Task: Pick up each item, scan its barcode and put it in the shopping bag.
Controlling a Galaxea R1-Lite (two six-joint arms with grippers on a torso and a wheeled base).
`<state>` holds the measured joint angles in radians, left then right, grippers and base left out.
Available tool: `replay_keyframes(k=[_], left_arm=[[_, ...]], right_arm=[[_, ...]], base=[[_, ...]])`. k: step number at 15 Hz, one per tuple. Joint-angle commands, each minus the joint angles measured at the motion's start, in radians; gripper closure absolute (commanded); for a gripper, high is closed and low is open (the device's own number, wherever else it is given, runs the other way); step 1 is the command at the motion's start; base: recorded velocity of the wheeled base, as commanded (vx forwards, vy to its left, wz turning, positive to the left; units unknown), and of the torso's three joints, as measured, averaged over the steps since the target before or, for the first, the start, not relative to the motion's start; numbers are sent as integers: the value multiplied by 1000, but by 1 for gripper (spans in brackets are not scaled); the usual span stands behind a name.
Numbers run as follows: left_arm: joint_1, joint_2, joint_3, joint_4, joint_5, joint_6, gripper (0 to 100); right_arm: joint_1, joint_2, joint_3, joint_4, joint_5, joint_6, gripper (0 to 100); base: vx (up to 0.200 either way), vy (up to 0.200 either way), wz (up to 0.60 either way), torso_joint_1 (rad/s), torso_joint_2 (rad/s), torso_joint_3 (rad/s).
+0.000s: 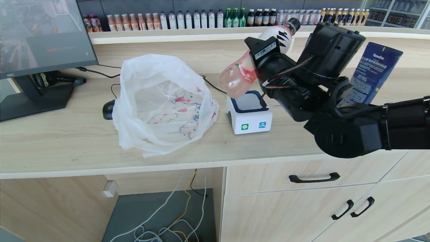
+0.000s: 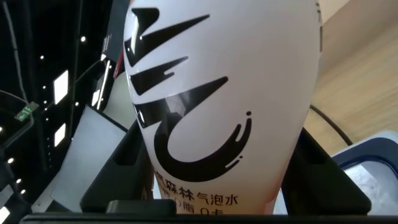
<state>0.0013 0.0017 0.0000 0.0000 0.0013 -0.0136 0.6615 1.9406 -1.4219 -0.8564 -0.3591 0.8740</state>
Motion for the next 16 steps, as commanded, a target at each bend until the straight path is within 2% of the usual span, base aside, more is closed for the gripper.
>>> replay_keyframes(k=[1, 6, 16], left_arm=[[0, 0, 0, 0, 0, 0, 0], [0, 0, 0, 0, 0, 0, 0], [0, 0, 0, 0, 0, 0, 0]], right_arm=[[3, 29, 0, -3, 0, 8, 100], [0, 47, 6, -1, -17, 85, 100], [-19, 50, 24, -4, -18, 157, 100]], base=[[0, 0, 0, 0, 0, 0], [0, 0, 0, 0, 0, 0], [0, 0, 0, 0, 0, 0]])
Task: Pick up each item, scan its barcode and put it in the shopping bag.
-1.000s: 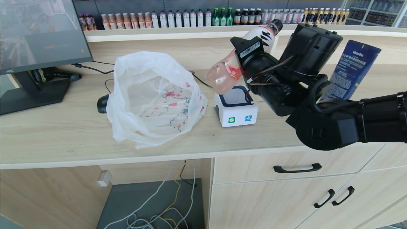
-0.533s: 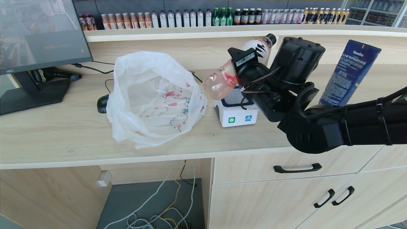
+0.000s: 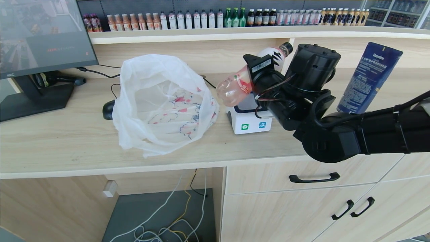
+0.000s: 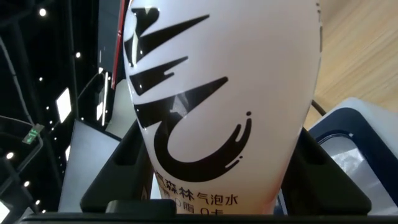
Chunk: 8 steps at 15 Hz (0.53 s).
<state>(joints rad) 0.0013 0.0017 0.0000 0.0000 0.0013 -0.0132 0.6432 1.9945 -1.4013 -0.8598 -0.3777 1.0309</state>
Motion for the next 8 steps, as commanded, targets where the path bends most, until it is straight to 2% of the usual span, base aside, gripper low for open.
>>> replay_keyframes(k=[1, 8], left_arm=[[0, 0, 0, 0, 0, -1, 0], [0, 0, 0, 0, 0, -1, 0]], right_arm=[[-2, -5, 7, -1, 0, 2, 100], [0, -19, 27, -1, 0, 2, 100]], base=[[0, 0, 0, 0, 0, 0], [0, 0, 0, 0, 0, 0]])
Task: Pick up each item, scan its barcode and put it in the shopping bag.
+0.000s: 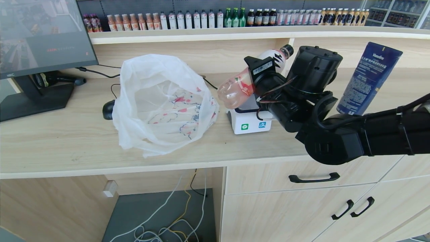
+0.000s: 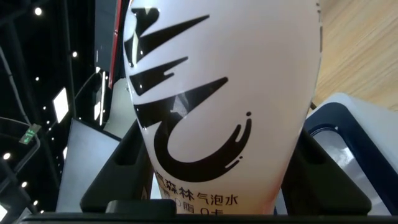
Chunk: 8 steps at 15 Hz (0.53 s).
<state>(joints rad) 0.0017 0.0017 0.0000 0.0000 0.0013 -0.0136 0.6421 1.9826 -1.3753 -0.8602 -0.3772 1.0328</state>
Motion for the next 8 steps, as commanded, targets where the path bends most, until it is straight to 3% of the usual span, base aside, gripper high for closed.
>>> replay_keyframes(k=[1, 8], left_arm=[[0, 0, 0, 0, 0, 0, 0], [0, 0, 0, 0, 0, 0, 0]], right_arm=[[-1, -7, 1, 0, 0, 0, 100], [1, -7, 1, 1, 0, -2, 100]], base=[[0, 0, 0, 0, 0, 0], [0, 0, 0, 0, 0, 0]])
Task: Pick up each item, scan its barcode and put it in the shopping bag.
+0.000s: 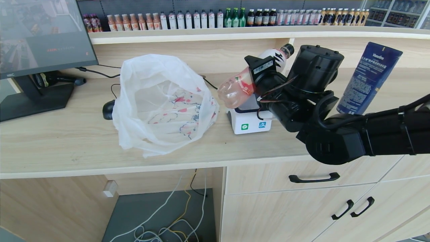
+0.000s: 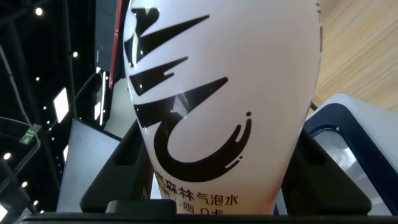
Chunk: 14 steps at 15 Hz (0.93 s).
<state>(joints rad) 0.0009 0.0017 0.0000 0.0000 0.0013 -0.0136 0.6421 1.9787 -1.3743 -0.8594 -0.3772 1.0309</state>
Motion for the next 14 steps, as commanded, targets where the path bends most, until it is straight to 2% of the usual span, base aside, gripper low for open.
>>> replay_keyframes(k=[1, 6, 10, 14], left_arm=[[1, 0, 0, 0, 0, 0, 0], [1, 0, 0, 0, 0, -2, 0], [1, 0, 0, 0, 0, 0, 0], [1, 0, 0, 0, 0, 0, 0]], right_arm=[[1, -3, 0, 0, 0, 0, 100], [5, -34, 1, 2, 0, -8, 100], [4, -89, 64, 0, -23, -29, 100], [7, -166, 112, -3, -52, -132, 100]], base=[[0, 0, 0, 0, 0, 0], [0, 0, 0, 0, 0, 0], [0, 0, 0, 0, 0, 0], [0, 0, 0, 0, 0, 0]])
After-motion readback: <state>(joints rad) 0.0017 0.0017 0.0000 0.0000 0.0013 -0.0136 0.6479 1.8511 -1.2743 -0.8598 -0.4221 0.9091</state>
